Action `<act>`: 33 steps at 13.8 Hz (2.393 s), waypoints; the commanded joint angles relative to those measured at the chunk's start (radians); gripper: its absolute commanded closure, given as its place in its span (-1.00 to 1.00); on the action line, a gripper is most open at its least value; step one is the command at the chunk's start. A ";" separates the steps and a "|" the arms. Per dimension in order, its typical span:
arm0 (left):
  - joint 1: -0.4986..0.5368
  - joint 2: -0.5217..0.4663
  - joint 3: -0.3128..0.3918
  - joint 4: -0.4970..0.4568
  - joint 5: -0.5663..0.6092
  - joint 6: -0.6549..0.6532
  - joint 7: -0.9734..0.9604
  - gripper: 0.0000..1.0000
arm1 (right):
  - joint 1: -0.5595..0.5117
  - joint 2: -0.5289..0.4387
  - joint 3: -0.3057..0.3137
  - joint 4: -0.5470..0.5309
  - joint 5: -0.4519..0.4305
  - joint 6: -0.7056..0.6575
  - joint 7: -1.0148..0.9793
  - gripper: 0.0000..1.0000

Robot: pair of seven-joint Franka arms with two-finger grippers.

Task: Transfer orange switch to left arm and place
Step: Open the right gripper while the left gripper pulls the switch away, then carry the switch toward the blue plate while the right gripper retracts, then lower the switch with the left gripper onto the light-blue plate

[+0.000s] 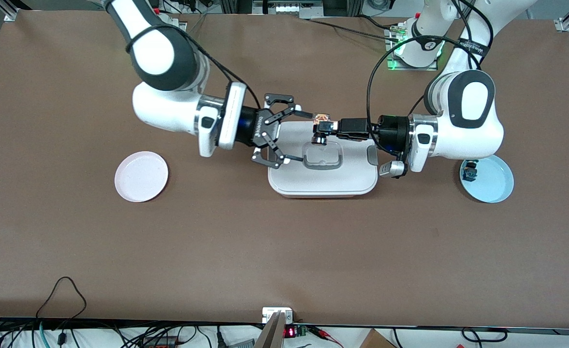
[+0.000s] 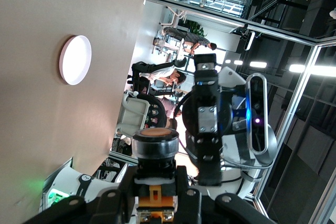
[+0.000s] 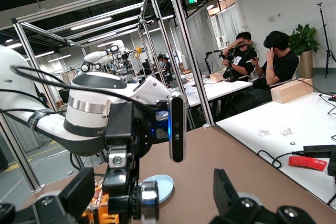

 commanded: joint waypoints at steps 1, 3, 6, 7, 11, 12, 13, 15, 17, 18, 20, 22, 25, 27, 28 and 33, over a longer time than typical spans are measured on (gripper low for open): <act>0.029 -0.025 0.004 -0.003 0.078 -0.026 0.020 0.59 | -0.041 -0.031 -0.018 0.003 -0.071 -0.061 0.058 -1.00; 0.060 -0.027 0.002 0.019 0.222 -0.033 0.020 0.59 | -0.100 -0.043 -0.025 0.003 -0.108 -0.171 0.064 -1.00; 0.117 -0.027 0.001 0.053 0.515 -0.061 0.047 0.59 | -0.215 -0.066 -0.030 0.000 -0.247 -0.364 0.115 -1.00; 0.129 -0.025 0.002 0.068 0.607 -0.067 0.090 0.59 | -0.259 -0.079 -0.030 0.000 -0.295 -0.431 0.119 -1.00; 0.161 -0.014 0.004 0.079 0.958 -0.062 0.220 0.59 | -0.428 -0.100 -0.060 0.005 -0.474 -0.745 0.167 -1.00; 0.170 -0.013 0.004 0.080 1.056 -0.058 0.244 0.59 | -0.442 -0.105 -0.088 0.006 -0.536 -0.800 0.182 -1.00; 0.171 -0.011 0.004 0.094 1.176 -0.059 0.264 0.59 | -0.445 -0.125 -0.120 0.012 -0.573 -0.832 0.216 -1.00; 0.172 -0.011 0.004 0.097 1.334 -0.067 0.285 0.59 | -0.448 -0.132 -0.151 0.023 -0.690 -0.884 0.279 -1.00; 0.180 -0.005 0.007 0.096 1.486 -0.068 0.360 0.59 | -0.444 -0.157 -0.166 0.021 -0.844 -0.880 0.306 -1.00; 0.184 0.004 0.007 0.096 1.572 -0.069 0.424 0.59 | -0.441 -0.160 -0.167 0.021 -0.907 -0.872 0.332 -1.00; 0.194 0.022 0.007 0.096 1.710 -0.065 0.570 0.59 | -0.434 -0.186 -0.165 0.021 -1.029 -0.862 0.409 -1.00; 0.218 0.047 0.005 0.096 1.774 -0.062 0.760 0.60 | -0.418 -0.226 -0.159 0.021 -1.158 -0.846 0.533 -1.00; 0.240 0.079 0.007 0.097 1.781 -0.052 0.955 0.62 | -0.350 -0.270 -0.157 0.021 -1.378 -0.826 0.786 -1.00; 0.252 0.097 0.007 0.091 1.826 -0.014 1.050 0.68 | -0.329 -0.284 -0.156 0.021 -1.528 -0.835 0.955 -1.00; 0.267 0.105 0.007 0.086 1.841 -0.009 1.093 0.68 | -0.316 -0.292 -0.156 0.021 -1.585 -0.840 1.010 -1.00; 0.423 0.179 0.007 0.062 1.861 0.141 1.408 0.68 | -0.316 -0.287 -0.162 0.021 -1.737 -0.829 1.136 -1.00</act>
